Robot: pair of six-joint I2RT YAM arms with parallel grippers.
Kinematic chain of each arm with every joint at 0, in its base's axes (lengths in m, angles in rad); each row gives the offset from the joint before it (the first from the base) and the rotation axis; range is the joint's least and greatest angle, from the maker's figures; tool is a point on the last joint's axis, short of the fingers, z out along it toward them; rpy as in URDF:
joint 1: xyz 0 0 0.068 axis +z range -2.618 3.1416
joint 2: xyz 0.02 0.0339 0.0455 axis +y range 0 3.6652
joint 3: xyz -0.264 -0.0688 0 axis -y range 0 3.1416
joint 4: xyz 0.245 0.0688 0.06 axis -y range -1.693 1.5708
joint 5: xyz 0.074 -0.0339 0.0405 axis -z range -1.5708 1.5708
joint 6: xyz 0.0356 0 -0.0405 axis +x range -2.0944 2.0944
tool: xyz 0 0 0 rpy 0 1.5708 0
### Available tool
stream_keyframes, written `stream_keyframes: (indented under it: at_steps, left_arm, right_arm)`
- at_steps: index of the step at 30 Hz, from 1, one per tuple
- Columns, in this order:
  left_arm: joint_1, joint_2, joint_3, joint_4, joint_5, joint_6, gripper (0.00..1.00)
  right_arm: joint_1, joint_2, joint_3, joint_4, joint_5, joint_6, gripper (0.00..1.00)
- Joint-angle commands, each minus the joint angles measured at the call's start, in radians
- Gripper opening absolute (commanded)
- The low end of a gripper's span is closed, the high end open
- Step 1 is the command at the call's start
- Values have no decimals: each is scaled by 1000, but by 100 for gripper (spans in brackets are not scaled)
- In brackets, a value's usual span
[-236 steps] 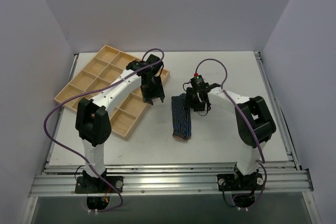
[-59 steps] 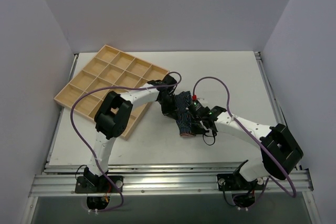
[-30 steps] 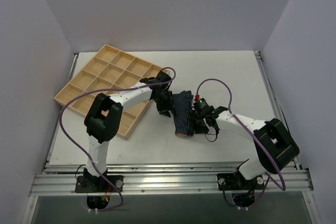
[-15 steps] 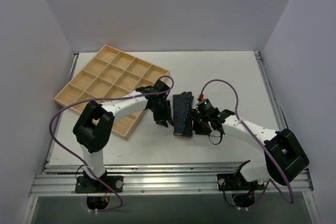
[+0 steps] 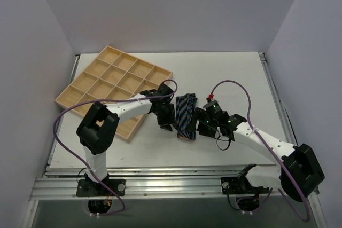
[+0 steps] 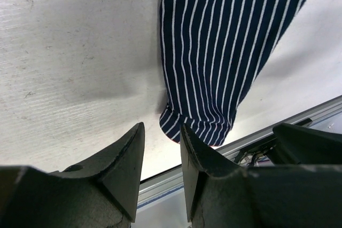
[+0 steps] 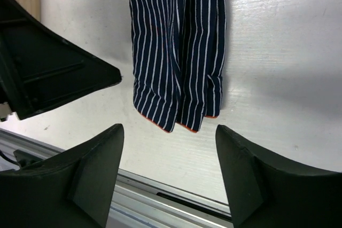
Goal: Roll the underwear
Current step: Fold the underwear
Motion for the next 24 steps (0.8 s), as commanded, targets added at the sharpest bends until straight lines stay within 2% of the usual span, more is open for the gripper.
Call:
stream_keyframes:
  at_steps: [1,9,18,24]
  left_arm:
    - [-12,11,-3,49,22,-12,41]
    - [-53,44,-20,79,30,-56,41]
    - [-68,18,-32,67,4,-82,41]
    - [-70,28,-17,61,5,-90,41]
  right_arm:
    - [9,-17,-20,-29,24,26,66]
    - [12,64,-55,52,15,9,67]
    - [6,141,-104,188,-48,-28,63]
    - [-3,161,-113,190,-40,-80,57]
